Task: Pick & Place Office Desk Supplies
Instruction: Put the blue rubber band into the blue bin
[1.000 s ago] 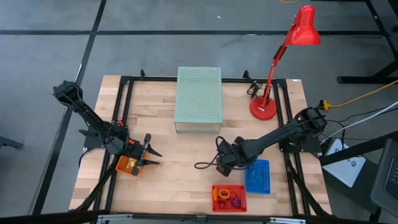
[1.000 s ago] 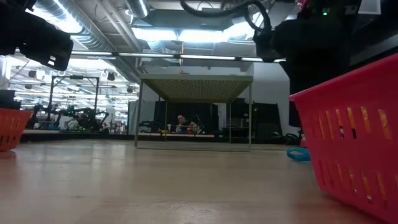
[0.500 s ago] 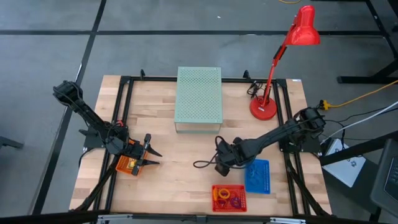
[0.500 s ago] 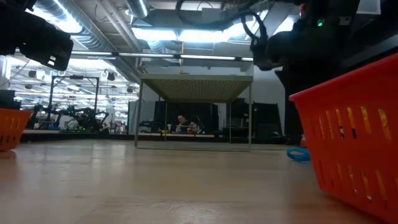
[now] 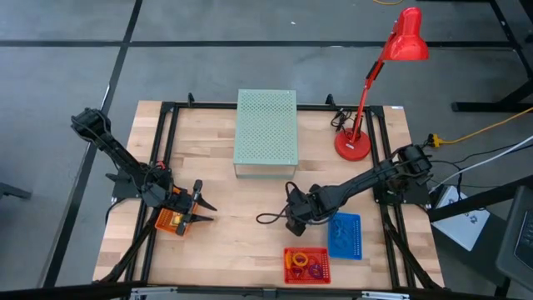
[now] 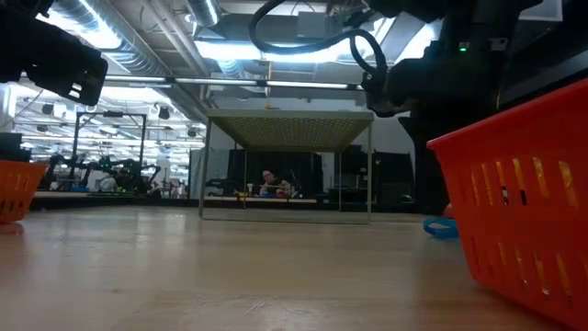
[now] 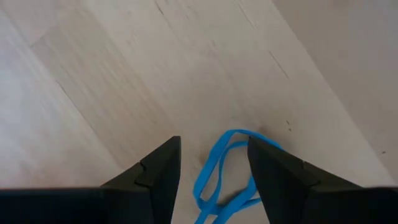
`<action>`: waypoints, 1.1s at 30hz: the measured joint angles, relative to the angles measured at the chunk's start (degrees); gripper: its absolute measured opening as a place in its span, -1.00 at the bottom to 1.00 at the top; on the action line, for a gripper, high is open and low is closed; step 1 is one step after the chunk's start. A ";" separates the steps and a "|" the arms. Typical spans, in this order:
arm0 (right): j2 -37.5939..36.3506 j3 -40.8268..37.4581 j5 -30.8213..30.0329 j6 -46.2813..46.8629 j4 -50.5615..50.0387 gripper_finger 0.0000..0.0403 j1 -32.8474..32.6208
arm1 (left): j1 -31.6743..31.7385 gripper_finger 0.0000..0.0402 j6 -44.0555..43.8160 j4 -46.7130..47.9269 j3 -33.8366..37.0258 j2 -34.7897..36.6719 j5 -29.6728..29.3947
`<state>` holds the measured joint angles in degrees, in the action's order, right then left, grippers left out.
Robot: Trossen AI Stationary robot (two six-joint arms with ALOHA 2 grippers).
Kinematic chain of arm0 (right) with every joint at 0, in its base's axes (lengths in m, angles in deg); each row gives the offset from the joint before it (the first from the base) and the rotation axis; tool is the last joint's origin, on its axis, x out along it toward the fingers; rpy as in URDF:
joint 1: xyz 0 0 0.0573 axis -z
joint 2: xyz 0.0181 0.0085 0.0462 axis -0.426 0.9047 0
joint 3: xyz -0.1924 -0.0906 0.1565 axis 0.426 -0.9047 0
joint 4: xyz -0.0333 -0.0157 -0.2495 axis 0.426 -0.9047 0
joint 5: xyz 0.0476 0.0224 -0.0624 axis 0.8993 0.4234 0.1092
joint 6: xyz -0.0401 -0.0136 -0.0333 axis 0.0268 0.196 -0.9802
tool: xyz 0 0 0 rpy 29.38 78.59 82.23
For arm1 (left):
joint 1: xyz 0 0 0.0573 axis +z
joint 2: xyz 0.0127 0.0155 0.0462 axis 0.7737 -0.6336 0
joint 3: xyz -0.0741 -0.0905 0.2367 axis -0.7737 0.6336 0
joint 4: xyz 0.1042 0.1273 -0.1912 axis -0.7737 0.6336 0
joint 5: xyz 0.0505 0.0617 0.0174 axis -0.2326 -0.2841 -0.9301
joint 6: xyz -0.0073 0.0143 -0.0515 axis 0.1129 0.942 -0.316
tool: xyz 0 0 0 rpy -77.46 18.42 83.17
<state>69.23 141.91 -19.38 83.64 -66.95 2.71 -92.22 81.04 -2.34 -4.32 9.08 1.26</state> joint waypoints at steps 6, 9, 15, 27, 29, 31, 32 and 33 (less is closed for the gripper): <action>1.05 0.02 1.02 0.01 0.70 -0.16 -0.03 | 0.02 -0.29 -0.10 -0.02 0.00 0.00 0.02; 1.14 0.02 1.23 0.03 1.30 -0.21 -0.04 | 0.02 -0.29 -0.15 0.00 0.00 0.00 0.02; 1.14 -0.15 0.43 0.05 2.41 -0.29 0.00 | 0.02 -0.29 -0.61 0.35 0.00 0.00 0.09; 1.04 -3.59 1.72 4.39 3.64 -0.36 0.00 | 0.02 -0.29 -0.68 0.39 0.00 0.00 0.12; 1.01 -3.78 1.46 4.52 3.78 -0.38 0.00 | 0.02 -0.29 -0.84 0.37 0.00 0.00 0.11; 0.99 -3.80 0.72 4.46 3.70 -0.46 0.00 | 0.02 -0.29 -1.03 0.39 0.00 0.00 0.11; 0.84 -3.86 0.14 4.33 3.65 -0.51 -0.02 | 0.02 -0.29 -1.03 0.39 0.00 0.00 0.11; 0.75 -3.89 -0.41 4.18 3.61 -0.59 0.00 | 0.02 -0.29 -1.03 0.39 0.00 0.00 0.09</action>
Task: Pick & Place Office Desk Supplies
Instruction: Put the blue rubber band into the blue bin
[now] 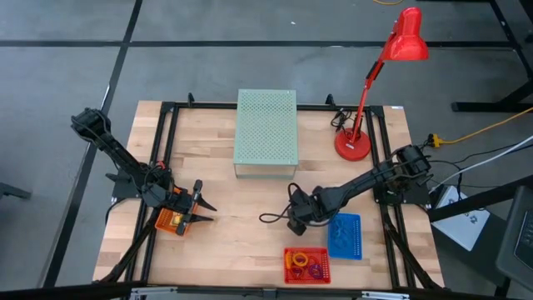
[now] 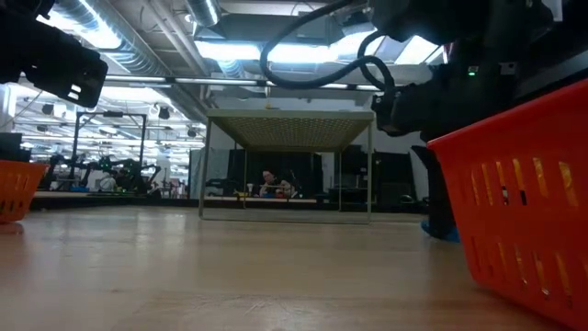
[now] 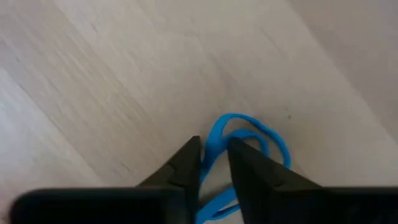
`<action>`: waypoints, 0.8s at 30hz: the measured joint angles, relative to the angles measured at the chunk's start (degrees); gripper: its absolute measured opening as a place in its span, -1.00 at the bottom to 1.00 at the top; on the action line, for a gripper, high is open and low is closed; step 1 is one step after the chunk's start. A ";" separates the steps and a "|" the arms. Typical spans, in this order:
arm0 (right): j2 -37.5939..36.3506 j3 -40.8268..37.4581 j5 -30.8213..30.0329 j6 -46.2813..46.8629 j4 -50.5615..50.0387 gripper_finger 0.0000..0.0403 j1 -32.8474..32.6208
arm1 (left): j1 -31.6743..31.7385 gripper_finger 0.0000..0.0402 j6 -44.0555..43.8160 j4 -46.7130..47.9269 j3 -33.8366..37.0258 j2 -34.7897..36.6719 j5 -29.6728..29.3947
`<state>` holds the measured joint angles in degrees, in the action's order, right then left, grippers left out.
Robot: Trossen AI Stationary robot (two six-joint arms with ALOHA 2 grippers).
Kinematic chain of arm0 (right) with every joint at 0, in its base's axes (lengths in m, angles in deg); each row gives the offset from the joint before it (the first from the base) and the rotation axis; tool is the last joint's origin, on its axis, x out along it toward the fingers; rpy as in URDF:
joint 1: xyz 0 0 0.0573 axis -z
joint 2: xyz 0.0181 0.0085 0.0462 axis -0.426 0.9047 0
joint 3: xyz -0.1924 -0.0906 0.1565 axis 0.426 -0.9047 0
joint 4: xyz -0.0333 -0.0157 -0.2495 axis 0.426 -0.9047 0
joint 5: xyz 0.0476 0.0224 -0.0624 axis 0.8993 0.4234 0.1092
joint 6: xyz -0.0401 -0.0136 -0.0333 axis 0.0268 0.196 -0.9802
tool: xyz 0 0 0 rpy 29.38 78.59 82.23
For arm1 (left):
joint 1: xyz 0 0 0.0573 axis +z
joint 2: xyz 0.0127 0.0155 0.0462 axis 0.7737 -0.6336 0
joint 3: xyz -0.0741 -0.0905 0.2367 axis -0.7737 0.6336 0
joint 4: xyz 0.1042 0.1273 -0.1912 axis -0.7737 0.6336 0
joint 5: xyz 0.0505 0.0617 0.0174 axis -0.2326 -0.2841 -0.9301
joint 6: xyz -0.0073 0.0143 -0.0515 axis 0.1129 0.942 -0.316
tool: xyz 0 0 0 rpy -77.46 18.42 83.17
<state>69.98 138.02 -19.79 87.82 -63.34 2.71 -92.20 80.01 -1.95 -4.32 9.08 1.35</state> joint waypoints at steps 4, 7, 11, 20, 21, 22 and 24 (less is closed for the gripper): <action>-0.05 0.00 -0.41 -1.34 0.19 -0.92 0.52 | 0.00 -0.29 -0.04 0.00 0.00 0.00 -0.02; -0.05 0.00 -0.40 -1.63 0.30 -0.94 0.84 | 0.00 -0.29 -0.05 0.00 0.00 -0.01 -0.02; -0.18 0.57 -0.49 -3.39 0.06 -0.92 1.29 | 0.00 -0.29 -0.04 0.00 0.00 0.00 -0.04; -0.31 12.04 -4.09 -13.54 -2.36 -0.96 2.84 | -0.01 -0.29 -0.39 0.02 0.00 0.00 -0.04; -0.32 13.34 -4.94 -14.66 -2.60 -0.97 2.94 | 0.00 -0.29 -0.46 0.05 0.00 -0.01 0.03; -0.34 14.45 -5.72 -15.66 -2.71 -0.98 3.01 | 0.00 -0.29 -0.52 0.14 0.00 0.00 0.31; -0.38 16.11 -6.77 -17.70 -2.73 -0.98 3.09 | -0.01 -0.29 -1.10 0.45 0.00 -0.01 0.83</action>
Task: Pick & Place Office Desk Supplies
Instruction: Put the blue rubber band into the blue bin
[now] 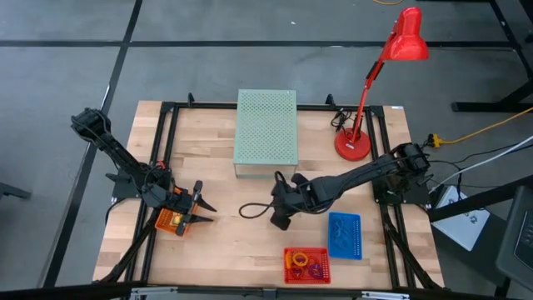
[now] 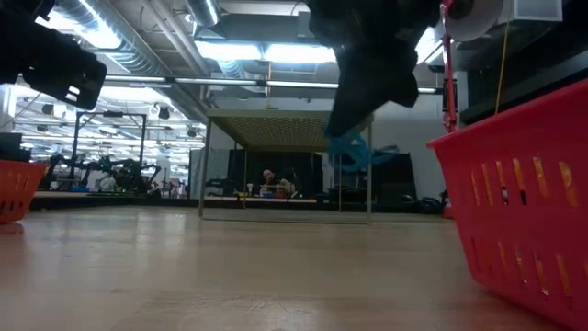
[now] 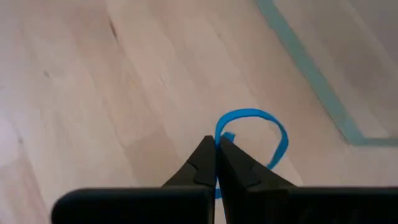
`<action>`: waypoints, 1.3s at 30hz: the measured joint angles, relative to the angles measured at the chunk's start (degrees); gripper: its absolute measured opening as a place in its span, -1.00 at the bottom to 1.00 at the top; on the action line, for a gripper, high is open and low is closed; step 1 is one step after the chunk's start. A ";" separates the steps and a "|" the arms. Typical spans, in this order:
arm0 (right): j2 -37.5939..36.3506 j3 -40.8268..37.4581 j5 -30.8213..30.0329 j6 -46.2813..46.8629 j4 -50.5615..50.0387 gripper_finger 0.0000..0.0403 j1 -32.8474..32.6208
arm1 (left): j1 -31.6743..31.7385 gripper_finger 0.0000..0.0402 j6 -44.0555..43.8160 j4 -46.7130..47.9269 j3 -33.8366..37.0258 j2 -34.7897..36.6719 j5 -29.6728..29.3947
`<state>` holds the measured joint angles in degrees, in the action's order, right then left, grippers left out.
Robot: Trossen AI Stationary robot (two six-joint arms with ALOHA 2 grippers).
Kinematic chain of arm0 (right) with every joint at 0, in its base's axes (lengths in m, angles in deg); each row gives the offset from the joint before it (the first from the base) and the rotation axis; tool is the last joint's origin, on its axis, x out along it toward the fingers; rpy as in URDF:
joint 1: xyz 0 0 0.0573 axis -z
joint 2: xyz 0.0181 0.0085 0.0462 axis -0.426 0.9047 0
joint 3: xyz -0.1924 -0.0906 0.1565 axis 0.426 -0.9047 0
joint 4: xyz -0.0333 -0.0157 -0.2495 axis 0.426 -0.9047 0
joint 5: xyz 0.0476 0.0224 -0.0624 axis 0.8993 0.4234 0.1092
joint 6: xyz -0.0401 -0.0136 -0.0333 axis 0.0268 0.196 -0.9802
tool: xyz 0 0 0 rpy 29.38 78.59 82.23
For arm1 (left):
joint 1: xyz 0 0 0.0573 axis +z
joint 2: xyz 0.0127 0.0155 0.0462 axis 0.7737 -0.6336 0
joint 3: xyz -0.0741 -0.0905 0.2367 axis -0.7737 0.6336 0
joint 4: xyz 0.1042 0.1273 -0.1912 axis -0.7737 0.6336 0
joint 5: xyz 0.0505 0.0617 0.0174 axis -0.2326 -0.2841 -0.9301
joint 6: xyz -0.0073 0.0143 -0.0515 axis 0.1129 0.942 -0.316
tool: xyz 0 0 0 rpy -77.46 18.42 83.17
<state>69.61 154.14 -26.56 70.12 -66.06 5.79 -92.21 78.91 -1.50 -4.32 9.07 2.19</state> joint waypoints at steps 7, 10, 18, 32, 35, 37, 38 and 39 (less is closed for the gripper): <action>0.00 0.54 3.23 -3.29 0.04 -0.95 0.39 | 0.01 -0.29 -1.57 1.65 0.02 -0.03 0.00; 0.00 0.54 3.31 -4.02 0.12 -0.75 0.23 | 0.00 -0.29 -1.50 1.50 0.02 -0.05 -0.09; 0.00 0.54 3.08 -6.44 0.12 0.11 0.20 | 0.01 -0.29 -1.48 1.48 0.02 -0.05 -0.18; 0.70 -6.01 0.98 0.50 -0.73 0.18 1.89 | 0.00 -0.29 -1.48 1.63 0.02 -0.10 -0.35; 0.70 -9.64 2.80 1.26 6.57 0.09 2.95 | 0.00 -0.29 -1.48 1.63 0.02 -0.10 -0.38; 0.72 -10.80 3.79 1.29 10.38 0.05 3.90 | 0.01 -0.29 -1.50 1.61 0.02 -0.10 -0.40; 0.71 -10.99 4.35 1.11 11.93 0.04 4.40 | -0.01 -0.29 -1.50 1.63 0.02 -0.10 -0.42; 0.68 -11.11 4.49 1.11 12.34 0.03 4.87 | -0.01 -0.29 -1.66 1.63 0.02 -0.10 -0.42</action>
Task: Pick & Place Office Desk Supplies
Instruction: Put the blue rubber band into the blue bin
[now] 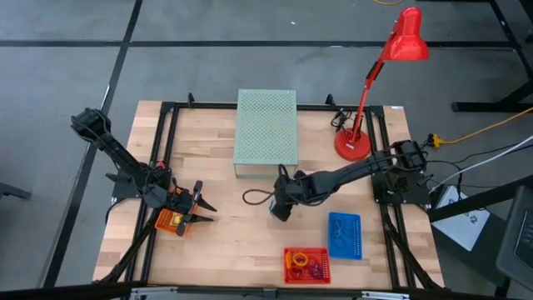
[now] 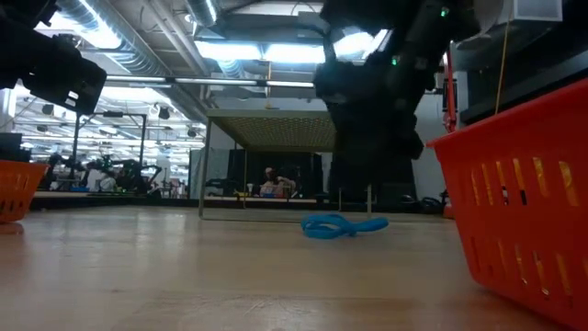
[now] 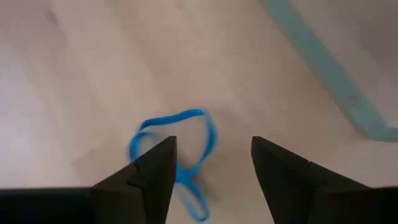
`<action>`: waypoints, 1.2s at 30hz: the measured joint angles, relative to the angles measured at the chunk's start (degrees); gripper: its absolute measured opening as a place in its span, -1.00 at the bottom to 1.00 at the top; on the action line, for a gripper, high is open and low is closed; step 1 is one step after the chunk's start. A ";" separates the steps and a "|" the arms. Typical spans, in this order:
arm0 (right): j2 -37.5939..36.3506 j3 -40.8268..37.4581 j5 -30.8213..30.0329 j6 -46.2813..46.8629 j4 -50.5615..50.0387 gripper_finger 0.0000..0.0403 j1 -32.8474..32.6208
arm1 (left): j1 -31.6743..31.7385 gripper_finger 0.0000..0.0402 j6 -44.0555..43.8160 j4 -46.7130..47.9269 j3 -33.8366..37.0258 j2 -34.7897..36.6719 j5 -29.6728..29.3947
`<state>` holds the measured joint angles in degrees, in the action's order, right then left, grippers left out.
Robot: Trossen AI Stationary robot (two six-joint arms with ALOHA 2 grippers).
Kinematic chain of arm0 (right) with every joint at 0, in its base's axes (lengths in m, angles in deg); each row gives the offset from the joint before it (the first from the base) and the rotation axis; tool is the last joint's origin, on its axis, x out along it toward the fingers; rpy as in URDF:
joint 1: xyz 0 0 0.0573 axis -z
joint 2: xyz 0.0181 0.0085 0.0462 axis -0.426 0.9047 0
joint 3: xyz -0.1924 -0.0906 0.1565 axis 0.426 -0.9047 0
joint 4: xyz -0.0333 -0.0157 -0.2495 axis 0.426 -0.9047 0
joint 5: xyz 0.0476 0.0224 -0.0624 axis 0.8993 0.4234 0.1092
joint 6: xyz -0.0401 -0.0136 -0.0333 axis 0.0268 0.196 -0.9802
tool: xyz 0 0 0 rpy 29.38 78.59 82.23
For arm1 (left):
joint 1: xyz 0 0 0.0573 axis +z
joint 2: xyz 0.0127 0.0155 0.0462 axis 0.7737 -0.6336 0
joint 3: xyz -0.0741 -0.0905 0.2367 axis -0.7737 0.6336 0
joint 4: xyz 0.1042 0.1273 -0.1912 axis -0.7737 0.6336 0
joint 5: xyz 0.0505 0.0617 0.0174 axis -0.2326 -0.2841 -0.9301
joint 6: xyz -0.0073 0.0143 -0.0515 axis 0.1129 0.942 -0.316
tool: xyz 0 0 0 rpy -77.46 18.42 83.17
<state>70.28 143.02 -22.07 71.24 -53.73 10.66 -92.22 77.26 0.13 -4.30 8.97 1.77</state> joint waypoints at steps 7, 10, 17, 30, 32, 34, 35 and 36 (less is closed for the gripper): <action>0.00 -2.04 2.36 0.45 -0.43 0.02 1.96 | 0.00 -0.29 -0.68 0.00 0.00 0.00 -0.02; 0.00 -3.23 3.13 1.11 0.35 0.02 2.05 | 0.02 -0.29 -0.68 0.00 0.00 0.00 -0.02; 1.07 -3.58 4.09 1.91 5.94 0.02 2.04 | 0.02 -0.29 0.17 -0.96 0.00 0.00 -0.27; 5.92 -3.17 3.25 5.21 8.50 -0.22 2.69 | 0.02 -0.29 0.19 -0.39 0.00 -0.04 -0.13; 5.21 -2.98 3.03 4.17 7.57 -0.50 2.92 | 0.02 -0.29 0.20 -0.36 0.00 -0.04 -0.13; 4.52 -2.64 2.01 2.42 5.89 -0.82 3.20 | 0.02 -0.29 0.18 -0.32 0.00 -0.04 -0.13; 4.48 -2.30 1.57 1.63 5.33 -0.91 3.34 | 0.02 -0.29 0.17 -0.26 0.00 -0.04 -0.13; 4.46 -1.70 1.39 1.66 4.79 -0.93 3.51 | 0.02 -0.29 0.15 -0.11 0.00 -0.04 -0.13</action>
<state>74.75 141.32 -20.68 72.90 -48.93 14.17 -92.20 77.41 0.02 -4.30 8.93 1.64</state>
